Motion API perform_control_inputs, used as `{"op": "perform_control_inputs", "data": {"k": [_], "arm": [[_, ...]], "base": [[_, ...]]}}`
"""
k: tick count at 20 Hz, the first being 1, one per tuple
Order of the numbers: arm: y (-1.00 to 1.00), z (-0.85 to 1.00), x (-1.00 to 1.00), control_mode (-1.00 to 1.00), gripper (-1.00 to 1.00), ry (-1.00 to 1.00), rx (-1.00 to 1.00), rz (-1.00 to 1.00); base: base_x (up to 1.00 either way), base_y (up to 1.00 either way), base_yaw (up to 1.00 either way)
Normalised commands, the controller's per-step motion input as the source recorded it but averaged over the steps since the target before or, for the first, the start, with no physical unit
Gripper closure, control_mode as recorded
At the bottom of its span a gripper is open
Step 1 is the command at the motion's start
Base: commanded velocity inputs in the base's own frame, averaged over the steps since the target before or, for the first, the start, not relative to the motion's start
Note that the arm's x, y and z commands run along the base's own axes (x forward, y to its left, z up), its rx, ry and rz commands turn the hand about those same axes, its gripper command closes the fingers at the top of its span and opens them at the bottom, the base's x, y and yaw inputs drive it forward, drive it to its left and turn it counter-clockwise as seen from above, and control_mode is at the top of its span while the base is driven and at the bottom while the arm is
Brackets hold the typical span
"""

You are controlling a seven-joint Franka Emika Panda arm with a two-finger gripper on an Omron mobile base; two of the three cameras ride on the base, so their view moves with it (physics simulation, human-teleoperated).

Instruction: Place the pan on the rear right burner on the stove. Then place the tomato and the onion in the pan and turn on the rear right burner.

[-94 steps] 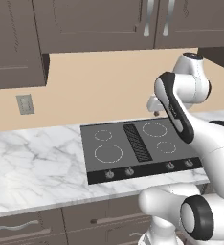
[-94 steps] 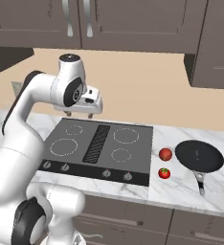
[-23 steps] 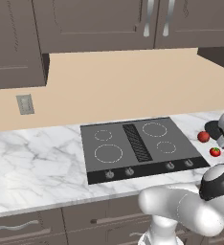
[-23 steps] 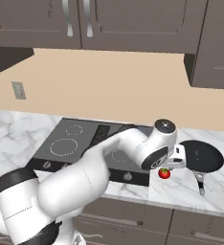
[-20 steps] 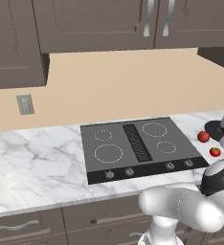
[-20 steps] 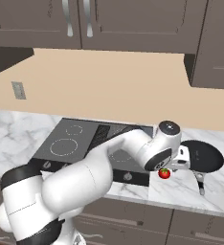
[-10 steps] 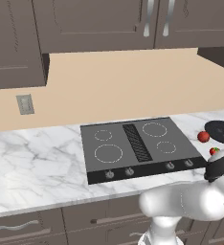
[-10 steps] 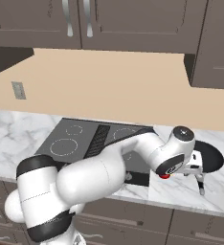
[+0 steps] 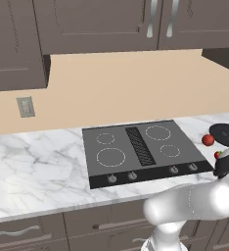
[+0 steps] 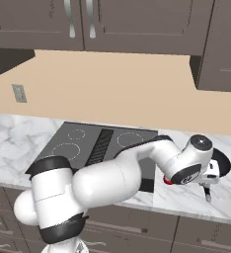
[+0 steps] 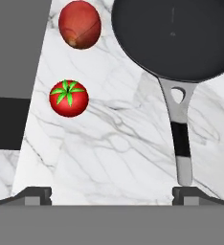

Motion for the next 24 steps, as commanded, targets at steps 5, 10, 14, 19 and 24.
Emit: {"op": "perform_control_inputs", "data": {"k": [5,10,14,19,24], "arm": [[-0.28,-0.09,0.0,-1.0,-1.0,0.0,0.0,0.0],[-0.24,-0.12,0.0,-1.0,-1.0,0.0,0.0,0.0],[-0.18,-0.13,0.0,-1.0,-1.0,0.0,0.0,0.0],[-0.12,-0.15,0.0,-1.0,-1.0,0.0,0.0,0.0],[-0.06,-0.17,0.0,-1.0,-1.0,0.0,-0.01,0.0]], "base": [[0.0,0.0,0.0],[0.0,0.0,0.0],[0.0,0.0,0.0],[0.0,0.0,0.0],[0.0,0.0,0.0]]}}
